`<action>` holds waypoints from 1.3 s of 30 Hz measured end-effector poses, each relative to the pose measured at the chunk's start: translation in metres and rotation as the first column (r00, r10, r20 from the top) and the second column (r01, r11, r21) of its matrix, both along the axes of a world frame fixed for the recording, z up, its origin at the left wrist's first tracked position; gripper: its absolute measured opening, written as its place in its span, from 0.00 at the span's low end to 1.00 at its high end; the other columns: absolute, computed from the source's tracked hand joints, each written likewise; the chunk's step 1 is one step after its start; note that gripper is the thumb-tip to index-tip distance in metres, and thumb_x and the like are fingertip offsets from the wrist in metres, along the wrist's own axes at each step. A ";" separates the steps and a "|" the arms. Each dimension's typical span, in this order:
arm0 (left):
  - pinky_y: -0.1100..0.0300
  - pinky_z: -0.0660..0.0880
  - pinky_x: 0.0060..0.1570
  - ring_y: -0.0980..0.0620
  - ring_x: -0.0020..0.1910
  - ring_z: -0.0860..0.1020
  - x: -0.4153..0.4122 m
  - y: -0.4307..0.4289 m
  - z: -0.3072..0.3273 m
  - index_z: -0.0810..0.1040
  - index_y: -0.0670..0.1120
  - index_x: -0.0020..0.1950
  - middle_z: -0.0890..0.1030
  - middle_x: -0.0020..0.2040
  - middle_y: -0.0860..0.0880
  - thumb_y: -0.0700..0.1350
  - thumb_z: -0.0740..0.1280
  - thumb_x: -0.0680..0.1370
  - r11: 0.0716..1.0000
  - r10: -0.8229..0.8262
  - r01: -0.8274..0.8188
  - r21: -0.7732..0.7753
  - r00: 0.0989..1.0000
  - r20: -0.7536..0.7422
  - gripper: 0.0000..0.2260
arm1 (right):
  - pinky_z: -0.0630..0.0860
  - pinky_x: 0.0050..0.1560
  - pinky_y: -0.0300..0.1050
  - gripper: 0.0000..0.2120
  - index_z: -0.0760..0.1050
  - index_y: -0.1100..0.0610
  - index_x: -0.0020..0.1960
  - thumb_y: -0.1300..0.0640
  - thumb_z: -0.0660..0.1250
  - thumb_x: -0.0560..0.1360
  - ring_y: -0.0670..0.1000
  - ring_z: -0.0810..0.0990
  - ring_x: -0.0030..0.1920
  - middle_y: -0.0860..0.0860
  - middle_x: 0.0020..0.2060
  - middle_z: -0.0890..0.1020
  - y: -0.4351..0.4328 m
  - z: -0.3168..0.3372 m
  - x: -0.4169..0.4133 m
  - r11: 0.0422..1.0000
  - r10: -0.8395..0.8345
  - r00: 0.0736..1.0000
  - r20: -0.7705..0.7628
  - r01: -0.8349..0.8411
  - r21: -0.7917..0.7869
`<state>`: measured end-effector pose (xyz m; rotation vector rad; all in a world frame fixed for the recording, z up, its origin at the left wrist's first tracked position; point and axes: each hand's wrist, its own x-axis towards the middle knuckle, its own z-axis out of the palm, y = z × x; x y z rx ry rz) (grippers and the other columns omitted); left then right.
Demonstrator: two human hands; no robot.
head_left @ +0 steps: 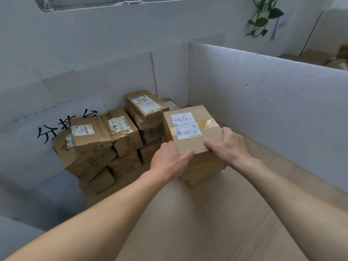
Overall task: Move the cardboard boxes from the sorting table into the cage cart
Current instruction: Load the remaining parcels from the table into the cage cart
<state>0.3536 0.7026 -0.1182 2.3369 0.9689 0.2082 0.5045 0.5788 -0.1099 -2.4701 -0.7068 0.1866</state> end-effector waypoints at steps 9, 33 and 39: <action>0.50 0.80 0.52 0.52 0.53 0.79 -0.065 -0.034 0.001 0.76 0.58 0.66 0.80 0.59 0.56 0.71 0.58 0.68 1.000 -0.004 0.007 -0.028 0.994 0.108 0.31 | 0.68 0.45 0.45 0.23 0.75 0.50 0.58 0.37 0.71 0.72 0.55 0.78 0.50 0.50 0.52 0.82 -0.050 0.016 -0.084 0.994 -0.007 0.999 0.040 0.002 0.110; 0.64 0.74 0.46 0.58 0.52 0.76 -0.349 -0.184 -0.060 0.73 0.58 0.68 0.77 0.58 0.58 0.58 0.66 0.75 0.979 0.001 0.026 -0.204 0.992 0.128 0.21 | 0.75 0.49 0.46 0.22 0.72 0.45 0.57 0.36 0.72 0.69 0.53 0.82 0.52 0.44 0.50 0.83 -0.189 -0.059 -0.352 0.997 0.077 0.995 -0.069 -0.079 -0.025; 0.56 0.80 0.49 0.54 0.51 0.78 -0.355 -0.204 -0.076 0.75 0.59 0.60 0.74 0.49 0.64 0.51 0.68 0.73 0.948 0.042 -0.027 -0.317 0.998 0.041 0.16 | 0.75 0.52 0.45 0.28 0.71 0.44 0.63 0.36 0.71 0.67 0.52 0.81 0.56 0.44 0.54 0.82 -0.200 -0.088 -0.345 0.983 0.136 0.977 -0.165 -0.154 -0.103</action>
